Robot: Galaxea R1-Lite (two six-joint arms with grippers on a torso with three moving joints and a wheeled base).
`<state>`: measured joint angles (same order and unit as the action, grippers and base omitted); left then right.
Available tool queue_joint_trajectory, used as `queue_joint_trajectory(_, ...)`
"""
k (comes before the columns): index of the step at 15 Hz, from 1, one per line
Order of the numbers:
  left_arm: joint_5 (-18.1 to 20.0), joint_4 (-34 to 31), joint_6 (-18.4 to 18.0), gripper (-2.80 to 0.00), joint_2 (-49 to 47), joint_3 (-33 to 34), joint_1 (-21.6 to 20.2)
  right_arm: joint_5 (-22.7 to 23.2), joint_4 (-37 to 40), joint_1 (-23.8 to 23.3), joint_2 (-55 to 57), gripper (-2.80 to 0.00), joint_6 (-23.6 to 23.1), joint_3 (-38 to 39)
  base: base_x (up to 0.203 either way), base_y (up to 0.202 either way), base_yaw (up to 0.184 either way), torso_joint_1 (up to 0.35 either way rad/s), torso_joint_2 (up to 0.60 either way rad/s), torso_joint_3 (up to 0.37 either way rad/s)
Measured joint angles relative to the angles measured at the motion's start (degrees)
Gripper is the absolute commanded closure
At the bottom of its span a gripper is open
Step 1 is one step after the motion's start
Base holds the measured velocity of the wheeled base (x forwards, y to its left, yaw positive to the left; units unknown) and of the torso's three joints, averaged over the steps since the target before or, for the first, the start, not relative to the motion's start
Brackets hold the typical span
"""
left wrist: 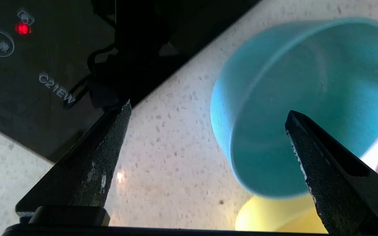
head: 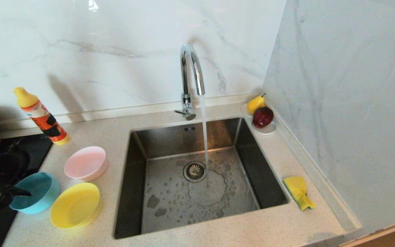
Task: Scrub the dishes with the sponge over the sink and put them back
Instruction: Wash the bowl
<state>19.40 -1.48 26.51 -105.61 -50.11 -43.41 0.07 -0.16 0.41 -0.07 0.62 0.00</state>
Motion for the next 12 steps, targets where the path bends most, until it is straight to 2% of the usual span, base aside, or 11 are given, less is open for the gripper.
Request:
queue_joint_trajectory(9, -0.3, 0.8, 0.4, -2.80, -2.2, 0.7, 0.5, 0.0, 0.0, 0.0, 0.0, 0.00, 0.0, 0.0, 0.000, 0.000, 0.000, 0.000, 0.00, 0.000)
queue_joint_trajectory(11, -0.3, 0.8, 0.4, 0.00, -2.4, 0.6, 0.5, 0.0, 0.0, 0.0, 0.0, 0.00, 0.0, 0.0, 0.000, 0.000, 0.000, 0.000, 0.00, 0.000)
queue_joint_trajectory(12, -0.5, 0.8, 0.6, 0.00, -2.5, 0.4, 0.5, 0.0, 0.0, 0.0, 0.0, 0.00, 0.0, 0.0, 0.000, 0.000, 0.000, 0.000, 0.00, 0.000)
